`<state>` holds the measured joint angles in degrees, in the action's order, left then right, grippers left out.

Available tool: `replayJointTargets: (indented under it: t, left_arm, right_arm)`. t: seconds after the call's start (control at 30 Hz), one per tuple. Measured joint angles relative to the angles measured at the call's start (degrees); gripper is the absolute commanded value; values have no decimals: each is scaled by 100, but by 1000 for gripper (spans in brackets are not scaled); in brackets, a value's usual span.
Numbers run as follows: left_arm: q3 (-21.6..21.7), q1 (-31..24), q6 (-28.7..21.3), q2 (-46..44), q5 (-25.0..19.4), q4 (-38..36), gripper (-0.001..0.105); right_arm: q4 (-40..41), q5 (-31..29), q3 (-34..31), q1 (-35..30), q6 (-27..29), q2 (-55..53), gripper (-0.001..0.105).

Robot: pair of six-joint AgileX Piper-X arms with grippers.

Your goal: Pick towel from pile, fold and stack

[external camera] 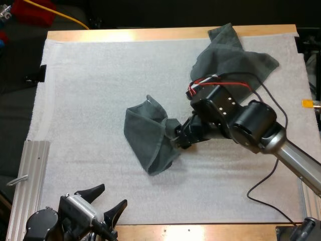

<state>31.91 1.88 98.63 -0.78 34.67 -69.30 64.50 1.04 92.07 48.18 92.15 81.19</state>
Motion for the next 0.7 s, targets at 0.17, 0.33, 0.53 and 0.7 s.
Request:
replayJointTargets:
  t: [0.17, 0.33, 0.53, 0.7]
  left_arm:
    - [0, 0, 0, 0, 79, 0, 69]
    - [0, 0, 0, 45, 80, 0, 69]
    - [0, 0, -46, 280, 80, 0, 69]
    - [0, 0, -78, 279, 80, 0, 69]
  right_arm:
    - [6, -104, -411, 0, -347, -327, 75]
    - [6, -104, -871, 0, -647, -658, 73]
    - [-21, -216, -1347, 0, -1202, -1133, 71]
    - [-100, -216, -1809, 0, -1537, -1470, 71]
